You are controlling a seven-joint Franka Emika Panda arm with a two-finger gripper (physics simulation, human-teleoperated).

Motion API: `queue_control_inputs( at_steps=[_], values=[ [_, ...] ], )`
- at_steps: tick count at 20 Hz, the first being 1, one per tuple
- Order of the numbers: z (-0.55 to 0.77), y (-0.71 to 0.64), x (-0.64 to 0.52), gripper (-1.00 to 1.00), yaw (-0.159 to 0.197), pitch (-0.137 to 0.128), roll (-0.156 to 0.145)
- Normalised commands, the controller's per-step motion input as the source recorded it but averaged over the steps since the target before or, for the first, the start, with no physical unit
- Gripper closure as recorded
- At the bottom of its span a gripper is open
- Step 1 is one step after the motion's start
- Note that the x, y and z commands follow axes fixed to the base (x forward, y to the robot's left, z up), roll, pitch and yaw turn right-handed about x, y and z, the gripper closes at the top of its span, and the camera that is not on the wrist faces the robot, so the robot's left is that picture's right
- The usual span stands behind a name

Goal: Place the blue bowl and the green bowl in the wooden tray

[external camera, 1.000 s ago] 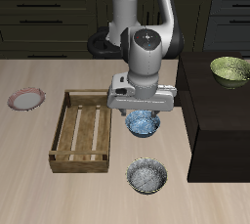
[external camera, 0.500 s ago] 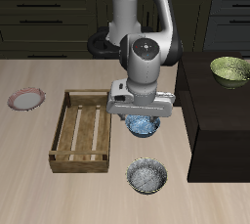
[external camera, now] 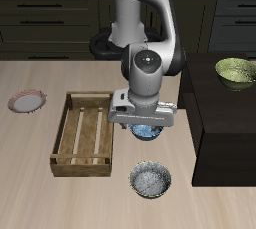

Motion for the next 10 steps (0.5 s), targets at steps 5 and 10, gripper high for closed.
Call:
queue_control_inputs(
  at_steps=[5, 10],
  values=[
    [-0.15, -0.06, 0.02, 1.00, -0.012, 0.052, 0.002],
    [0.07, -0.02, -0.03, 1.00, -0.011, -0.009, 0.011]
  ],
)
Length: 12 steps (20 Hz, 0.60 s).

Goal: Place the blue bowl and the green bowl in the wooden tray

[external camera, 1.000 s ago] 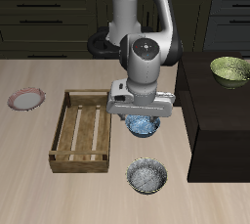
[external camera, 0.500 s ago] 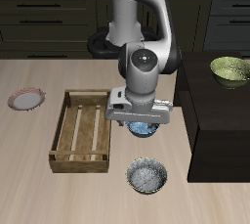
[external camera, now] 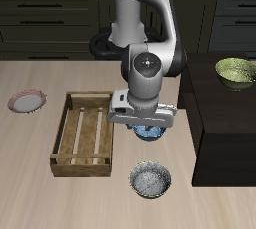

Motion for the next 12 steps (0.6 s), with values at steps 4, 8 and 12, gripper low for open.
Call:
queue_control_inputs(
  at_steps=[4, 8, 12],
  values=[
    [0.07, -0.01, 0.00, 1.00, -0.007, -0.020, 0.010],
    [0.07, 0.04, 0.00, 1.00, -0.007, -0.033, 0.027],
    [0.01, 0.15, -0.01, 1.00, 0.001, 0.003, 0.025]
  ],
)
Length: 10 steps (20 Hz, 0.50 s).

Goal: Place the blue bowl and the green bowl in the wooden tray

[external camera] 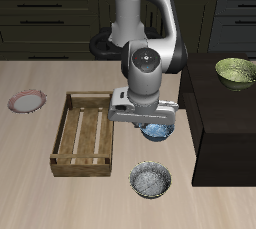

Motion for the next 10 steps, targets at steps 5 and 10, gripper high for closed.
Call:
queue_control_inputs(
  at_steps=[5, 10],
  values=[
    [0.16, 0.24, -0.06, 1.00, 0.004, -0.019, 0.049],
    [0.19, 0.09, -0.10, 1.00, 0.018, -0.028, 0.029]
  ],
)
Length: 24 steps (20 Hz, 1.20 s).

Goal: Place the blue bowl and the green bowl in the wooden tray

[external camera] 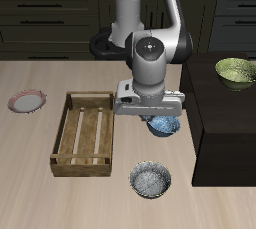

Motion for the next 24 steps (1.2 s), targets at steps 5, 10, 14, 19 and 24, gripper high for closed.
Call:
queue_control_inputs(
  at_steps=[5, 10, 14, 19, 24],
  values=[
    [0.19, -0.01, -0.08, 1.00, 0.035, -0.033, 0.002],
    [0.14, -0.08, -0.05, 1.00, 0.016, -0.015, -0.007],
    [0.23, -0.19, -0.08, 1.00, 0.050, -0.029, -0.008],
    [0.22, -0.18, -0.10, 1.00, 0.026, -0.020, -0.005],
    [0.26, -0.18, -0.12, 1.00, 0.013, -0.009, -0.016]
  ],
)
